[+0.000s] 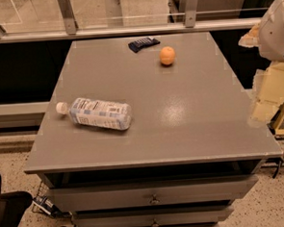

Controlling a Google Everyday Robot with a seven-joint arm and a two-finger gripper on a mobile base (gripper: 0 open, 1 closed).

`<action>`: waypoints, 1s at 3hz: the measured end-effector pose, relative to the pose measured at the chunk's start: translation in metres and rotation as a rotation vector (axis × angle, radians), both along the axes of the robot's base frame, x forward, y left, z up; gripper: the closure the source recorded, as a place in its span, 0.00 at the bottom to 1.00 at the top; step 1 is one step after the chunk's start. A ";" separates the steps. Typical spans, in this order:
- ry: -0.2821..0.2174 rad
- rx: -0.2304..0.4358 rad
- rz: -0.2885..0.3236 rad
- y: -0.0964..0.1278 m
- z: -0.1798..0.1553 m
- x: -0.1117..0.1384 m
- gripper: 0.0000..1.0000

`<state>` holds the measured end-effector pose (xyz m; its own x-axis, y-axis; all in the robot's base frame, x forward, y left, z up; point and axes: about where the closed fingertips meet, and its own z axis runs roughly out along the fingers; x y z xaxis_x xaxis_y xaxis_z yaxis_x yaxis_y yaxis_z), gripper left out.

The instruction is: Place blue plastic bottle upright

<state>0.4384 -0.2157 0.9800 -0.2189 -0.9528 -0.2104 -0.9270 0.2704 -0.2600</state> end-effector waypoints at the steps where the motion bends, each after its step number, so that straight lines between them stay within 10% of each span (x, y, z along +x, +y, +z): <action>1: 0.000 0.000 0.000 0.000 0.000 0.000 0.00; 3: -0.048 0.117 0.052 0.071 0.017 0.055 0.00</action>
Offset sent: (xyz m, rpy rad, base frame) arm 0.0591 0.0561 0.0198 0.0932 -0.0684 0.0375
